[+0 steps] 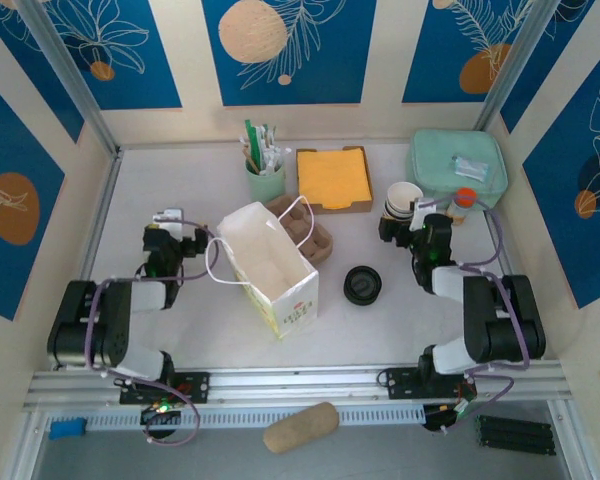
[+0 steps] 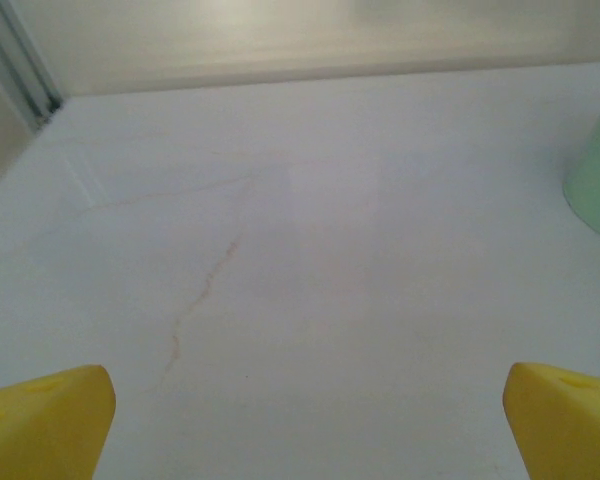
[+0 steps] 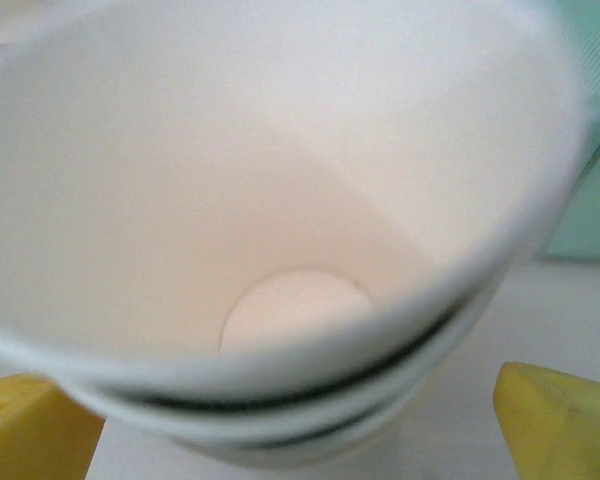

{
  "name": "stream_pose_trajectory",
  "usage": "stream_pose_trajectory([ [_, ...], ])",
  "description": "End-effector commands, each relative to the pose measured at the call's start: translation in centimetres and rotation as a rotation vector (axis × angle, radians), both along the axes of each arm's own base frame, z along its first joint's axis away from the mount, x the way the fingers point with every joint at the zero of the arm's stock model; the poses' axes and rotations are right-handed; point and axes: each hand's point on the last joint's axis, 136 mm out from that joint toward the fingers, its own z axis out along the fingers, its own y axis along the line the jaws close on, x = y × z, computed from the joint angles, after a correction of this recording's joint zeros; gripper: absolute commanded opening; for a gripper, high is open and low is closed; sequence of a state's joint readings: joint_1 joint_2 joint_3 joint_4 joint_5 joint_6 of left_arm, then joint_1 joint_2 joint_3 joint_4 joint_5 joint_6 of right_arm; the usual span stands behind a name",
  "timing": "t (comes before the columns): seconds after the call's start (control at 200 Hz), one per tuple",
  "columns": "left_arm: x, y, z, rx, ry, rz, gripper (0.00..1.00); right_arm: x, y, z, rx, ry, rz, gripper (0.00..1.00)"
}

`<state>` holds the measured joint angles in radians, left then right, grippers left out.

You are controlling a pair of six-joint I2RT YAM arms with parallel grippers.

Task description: Pack the takeout coffee

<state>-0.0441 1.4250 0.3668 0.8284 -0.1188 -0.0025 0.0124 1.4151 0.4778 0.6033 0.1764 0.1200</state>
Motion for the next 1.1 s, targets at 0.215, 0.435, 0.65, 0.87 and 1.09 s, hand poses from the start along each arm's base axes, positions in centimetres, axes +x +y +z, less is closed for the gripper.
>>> stream_pose_trajectory([
  [0.215, -3.0, 3.6, 7.3, -0.136, 0.06, 0.273, 0.99, -2.5, -0.8, 5.7, 0.426, 0.162, -0.148, 0.99],
  [0.435, -8.2, 1.7, 14.8, -0.337, 0.098, 0.22, 1.0, -7.9, 7.7, 10.8, 0.473, 0.211, 0.227, 0.98],
  [0.65, -14.2, -2.4, 20.4, -0.507, 0.18, 0.026, 0.99, -16.2, 13.9, 12.0, 0.33, 0.364, 0.464, 0.94],
  [0.87, -18.4, -7.6, 23.2, -0.701, 0.301, -0.221, 0.98, -24.0, 14.7, 9.5, 0.25, 0.611, 0.526, 0.87],
  [1.09, -19.6, -10.1, 23.6, -0.781, 0.366, -0.343, 0.92, -28.4, 16.2, 6.4, 0.177, 0.769, 0.585, 0.82],
])
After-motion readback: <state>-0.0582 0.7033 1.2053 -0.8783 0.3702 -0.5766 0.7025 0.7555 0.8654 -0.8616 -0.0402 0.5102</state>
